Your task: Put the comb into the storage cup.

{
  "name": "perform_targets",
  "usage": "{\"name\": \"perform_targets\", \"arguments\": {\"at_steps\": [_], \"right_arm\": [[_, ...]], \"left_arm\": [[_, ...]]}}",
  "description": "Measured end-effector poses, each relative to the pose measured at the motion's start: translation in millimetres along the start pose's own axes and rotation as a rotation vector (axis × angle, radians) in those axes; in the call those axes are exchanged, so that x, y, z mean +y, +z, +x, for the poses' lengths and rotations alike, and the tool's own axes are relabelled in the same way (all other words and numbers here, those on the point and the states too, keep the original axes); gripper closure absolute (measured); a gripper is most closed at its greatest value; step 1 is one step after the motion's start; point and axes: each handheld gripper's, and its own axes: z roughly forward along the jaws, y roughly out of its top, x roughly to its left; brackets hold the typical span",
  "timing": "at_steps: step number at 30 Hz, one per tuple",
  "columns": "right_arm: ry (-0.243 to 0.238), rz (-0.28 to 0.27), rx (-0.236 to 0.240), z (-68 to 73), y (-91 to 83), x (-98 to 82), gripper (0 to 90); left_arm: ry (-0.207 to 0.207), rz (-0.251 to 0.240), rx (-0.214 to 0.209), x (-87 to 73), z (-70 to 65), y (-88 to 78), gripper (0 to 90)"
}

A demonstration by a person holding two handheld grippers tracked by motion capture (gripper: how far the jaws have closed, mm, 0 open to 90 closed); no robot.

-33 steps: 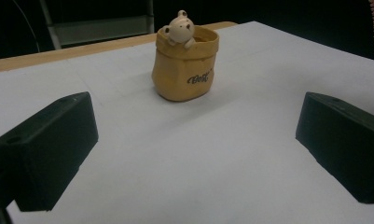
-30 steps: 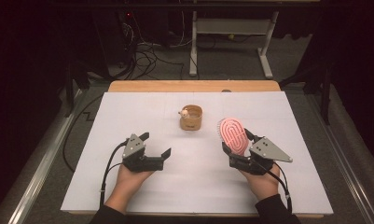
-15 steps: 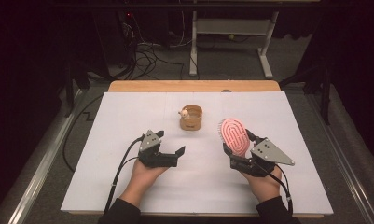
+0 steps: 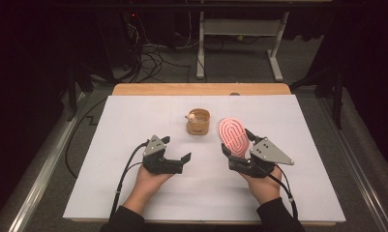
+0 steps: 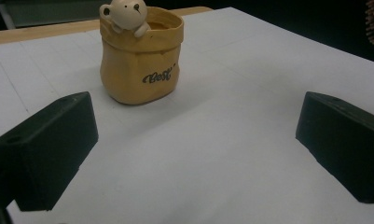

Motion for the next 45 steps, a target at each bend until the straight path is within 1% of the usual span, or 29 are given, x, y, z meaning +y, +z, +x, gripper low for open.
{"name": "perform_targets", "arguments": {"at_steps": [1, 3, 4, 7, 9, 12, 14, 16, 19, 22, 26, 28, 30, 35, 42, 45], "right_arm": [[-0.003, -0.006, 0.001, 1.1, 2.3, 2.9, 20.3], [-0.037, -0.008, 0.000, 4.4, 6.5, 7.0, 20.3], [-0.045, -0.008, 0.001, 6.0, 7.9, 8.0, 20.3], [-0.047, -0.017, 0.010, 10.5, 9.5, 7.6, 20.3], [-0.062, -0.013, 0.013, 13.5, 9.7, 6.5, 20.3], [-0.056, -0.015, 0.011, 14.5, 7.0, 5.2, 20.2], [-0.052, -0.019, 0.004, 15.1, 4.6, 3.0, 20.2], [-0.062, -0.020, -0.004, 16.6, 2.6, -0.2, 20.2], [-0.073, -0.008, 0.001, 19.7, 1.7, -4.5, 20.2], [-0.077, -0.006, 0.001, 21.1, 0.5, -7.4, 20.2], [-0.087, -0.001, -0.002, 23.3, 0.7, -10.8, 20.2], [-0.083, 0.000, 0.001, 24.8, 1.9, -11.5, 20.2], [-0.090, 0.002, 0.006, 27.4, 2.7, -11.8, 20.2], [-0.106, 0.004, 0.022, 32.8, 4.8, -12.6, 20.2], [-0.107, 0.009, 0.034, 35.1, 5.0, -15.1, 20.2], [-0.112, 0.008, 0.035, 36.7, 5.2, -15.5, 20.2]], "left_arm": [[0.002, -0.002, -0.002, 0.3, -1.3, -1.0, 0.0], [0.012, -0.010, -0.008, 1.6, -4.1, -2.8, 0.0], [0.013, -0.015, -0.009, 2.2, -5.1, -3.9, 0.0], [0.002, -0.014, -0.011, 2.4, -5.4, -6.9, 0.0], [0.001, -0.007, -0.008, 1.4, -5.2, -7.9, 0.0], [-0.004, -0.013, -0.012, 1.7, -6.6, -9.7, 0.0], [0.001, -0.021, -0.013, 2.9, -8.7, -12.3, 0.0], [-0.005, -0.033, -0.019, 5.0, -10.2, -17.0, 0.0], [-0.001, -0.056, -0.023, 10.2, -11.5, -24.3, 0.0], [-0.025, -0.071, -0.040, 12.7, -10.9, -28.6, 0.0], [-0.013, -0.058, -0.052, 13.7, -13.3, -30.5, 0.0], [-0.014, -0.060, -0.059, 14.6, -15.0, -31.1, 0.0], [-0.006, -0.060, -0.066, 16.0, -17.4, -31.9, 0.0], [0.001, -0.078, -0.090, 19.3, -21.9, -34.9, 0.0], [0.000, -0.077, -0.095, 20.5, -24.4, -37.1, 0.0], [-0.002, -0.080, -0.110, 22.5, -27.3, -37.8, 0.0]]}}
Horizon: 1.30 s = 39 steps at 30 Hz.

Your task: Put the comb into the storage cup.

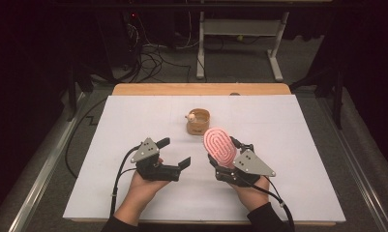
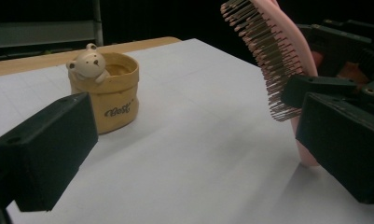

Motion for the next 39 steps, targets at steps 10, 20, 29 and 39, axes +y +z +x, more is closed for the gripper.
{"name": "perform_targets", "arguments": {"at_steps": [10, 20, 29, 39], "right_arm": [[-0.018, -0.007, 0.006, 6.5, 1.6, 1.1, 20.2], [-0.045, -0.003, 0.024, 19.8, 5.5, 2.6, 20.2], [-0.066, -0.005, 0.048, 30.5, 7.6, 4.9, 20.2], [-0.070, -0.020, 0.055, 35.2, 6.4, 9.0, 20.2]], "left_arm": [[-0.010, -0.027, -0.041, 7.2, -7.7, -3.0, 0.0], [-0.023, -0.036, -0.062, 12.6, -14.0, -3.8, 0.0], [-0.030, -0.017, -0.067, 13.6, -16.5, 0.0, 0.0], [-0.037, -0.007, -0.076, 22.1, -22.7, 9.2, 0.0]]}}
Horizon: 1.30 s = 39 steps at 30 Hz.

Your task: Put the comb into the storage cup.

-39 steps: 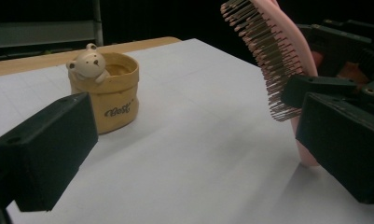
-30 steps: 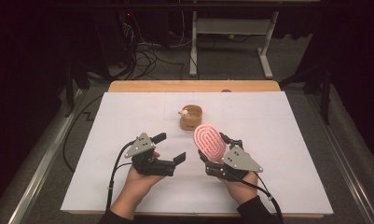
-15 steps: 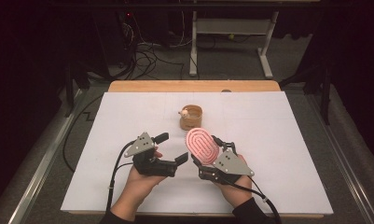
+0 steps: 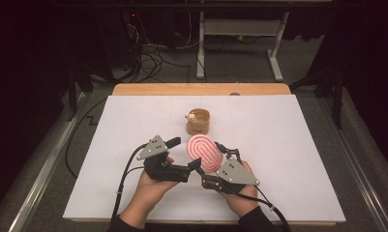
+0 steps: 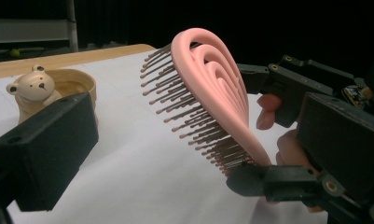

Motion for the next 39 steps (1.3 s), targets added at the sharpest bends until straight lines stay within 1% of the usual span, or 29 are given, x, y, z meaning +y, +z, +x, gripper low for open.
{"name": "perform_targets", "arguments": {"at_steps": [5, 8, 15, 22, 26, 28, 29, 32, 36, 39], "right_arm": [[0.003, -0.012, -0.007, -1.3, -1.5, 0.8, 20.2], [0.003, -0.010, -0.009, -1.2, -1.5, 0.4, 20.2], [-0.002, -0.007, -0.005, 1.8, 0.8, 0.3, 20.2], [-0.005, -0.008, -0.003, 3.8, 1.6, 0.1, 20.2], [-0.012, -0.009, 0.000, 5.3, 1.4, 0.3, 20.2], [-0.015, -0.008, 0.000, 6.0, 1.5, 0.1, 20.2], [-0.015, -0.007, 0.001, 6.3, 1.6, -0.2, 20.2], [-0.025, -0.003, 0.003, 7.2, 2.3, -0.7, 20.2], [-0.024, -0.002, 0.011, 7.9, 3.0, -0.9, 20.2], [-0.026, -0.002, 0.011, 8.2, 3.0, -1.0, 20.2]], "left_arm": [[-0.034, -0.003, -0.006, 2.1, 3.5, 3.9, 0.0], [-0.043, 0.008, -0.007, 2.0, 5.0, 6.6, 0.0], [-0.042, 0.032, -0.006, 0.4, 7.4, 8.3, 0.0], [-0.021, 0.027, -0.001, -0.6, 4.5, 7.3, 0.0], [-0.032, 0.031, -0.021, -1.7, 4.4, 6.8, 0.0], [-0.040, 0.023, -0.032, -2.8, 5.0, 6.4, 5.0], [-0.040, 0.024, -0.030, -3.0, 5.3, 6.6, 5.6], [-0.042, 0.039, -0.031, -3.8, 6.4, 7.3, 5.7], [-0.049, 0.057, -0.034, -5.8, 7.3, 9.5, 5.7], [-0.056, 0.070, -0.046, -6.8, 7.6, 10.9, 5.8]]}}
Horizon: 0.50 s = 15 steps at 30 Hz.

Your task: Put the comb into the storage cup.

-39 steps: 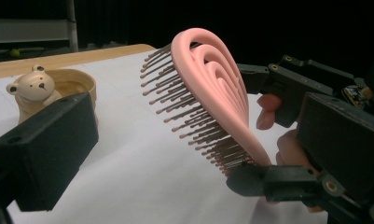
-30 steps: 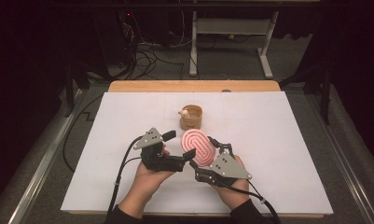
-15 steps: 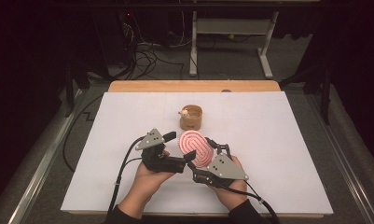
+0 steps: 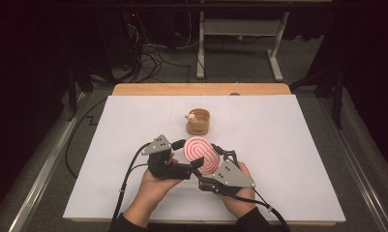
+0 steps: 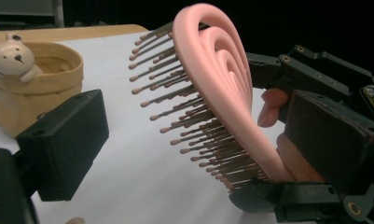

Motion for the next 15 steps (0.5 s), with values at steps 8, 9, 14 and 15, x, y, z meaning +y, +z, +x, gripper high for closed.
{"name": "perform_targets", "arguments": {"at_steps": [8, 9, 14, 15], "right_arm": [[-0.003, 0.001, -0.001, 0.2, -0.4, -0.2, 20.2], [-0.005, 0.000, -0.002, 0.4, -0.2, -0.3, 20.2], [-0.022, 0.005, -0.005, 1.4, 0.3, -0.6, 20.2], [-0.019, 0.005, -0.003, 1.6, 0.4, -0.6, 20.2]], "left_arm": [[-0.007, -0.012, -0.034, -0.8, 0.5, -1.5, 18.4], [-0.010, -0.009, -0.042, -0.8, 0.8, -1.6, 18.6], [-0.021, -0.005, -0.071, -0.8, 2.0, -2.0, 28.2], [-0.021, -0.004, -0.074, -0.8, 2.2, -2.2, 29.5]]}}
